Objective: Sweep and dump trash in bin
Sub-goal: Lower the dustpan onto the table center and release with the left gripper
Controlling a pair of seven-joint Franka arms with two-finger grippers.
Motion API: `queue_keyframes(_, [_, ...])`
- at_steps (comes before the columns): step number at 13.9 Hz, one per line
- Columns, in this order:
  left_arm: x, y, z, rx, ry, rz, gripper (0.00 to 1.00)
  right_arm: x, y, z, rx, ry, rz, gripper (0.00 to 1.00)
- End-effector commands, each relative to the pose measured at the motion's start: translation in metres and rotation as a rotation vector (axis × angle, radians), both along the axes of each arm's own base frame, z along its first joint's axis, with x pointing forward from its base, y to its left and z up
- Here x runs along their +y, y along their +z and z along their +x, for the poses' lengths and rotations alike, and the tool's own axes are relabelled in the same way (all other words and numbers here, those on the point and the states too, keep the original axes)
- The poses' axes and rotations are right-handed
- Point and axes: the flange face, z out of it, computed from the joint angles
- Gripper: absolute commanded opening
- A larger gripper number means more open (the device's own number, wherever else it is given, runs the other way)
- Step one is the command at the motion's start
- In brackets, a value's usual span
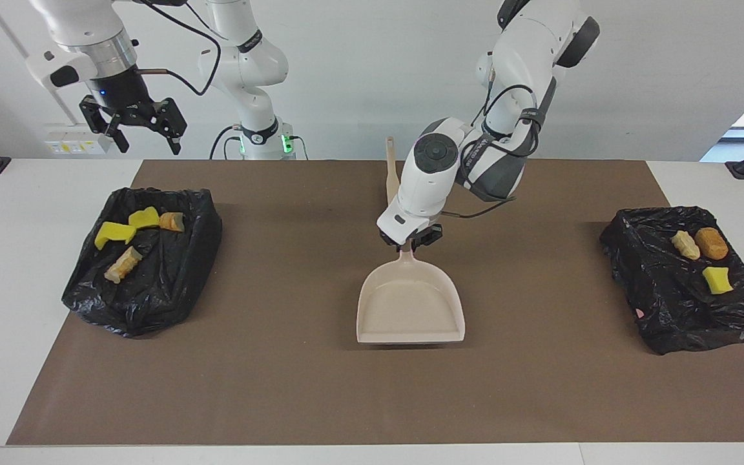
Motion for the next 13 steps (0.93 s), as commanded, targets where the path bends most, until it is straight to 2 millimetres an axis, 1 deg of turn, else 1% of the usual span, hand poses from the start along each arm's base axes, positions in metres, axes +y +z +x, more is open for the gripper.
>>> queue_keyframes(1, [-0.015,-0.022,0.005,-0.007,-0.008,0.021,0.00,-0.005,-0.001,0.001,-0.002,0.019,-0.009,1.00])
queue_keyframes(2, [-0.016,-0.029,0.005,-0.002,-0.016,0.030,0.00,-0.005,-0.002,0.001,-0.001,0.020,-0.007,1.00])
queue_keyframes(5, [-0.016,-0.030,0.002,0.013,-0.024,0.042,0.00,-0.005,-0.002,0.003,-0.008,0.012,-0.007,1.00])
queue_keyframes(6, [-0.016,-0.029,0.002,0.012,-0.024,0.039,0.07,-0.004,-0.005,0.003,-0.005,0.015,-0.007,1.00])
queue_keyframes(7, [-0.018,-0.028,0.000,0.010,-0.027,0.036,0.33,-0.003,-0.005,0.003,-0.005,0.016,-0.006,1.00])
queue_keyframes(8, [-0.018,-0.026,0.001,0.001,-0.026,0.030,0.67,-0.003,-0.005,0.003,-0.005,0.016,-0.006,1.00])
queue_keyframes(10, [-0.018,-0.020,0.001,-0.016,-0.037,0.032,0.99,-0.003,-0.005,0.002,-0.005,0.019,-0.006,1.00])
queue_keyframes(11, [-0.017,-0.016,0.001,-0.024,-0.049,0.031,1.00,-0.004,-0.006,0.003,-0.002,0.019,-0.003,1.00])
queue_keyframes(13, [-0.011,0.006,0.001,-0.058,-0.114,0.022,1.00,-0.003,-0.005,0.002,-0.002,0.023,-0.001,1.00])
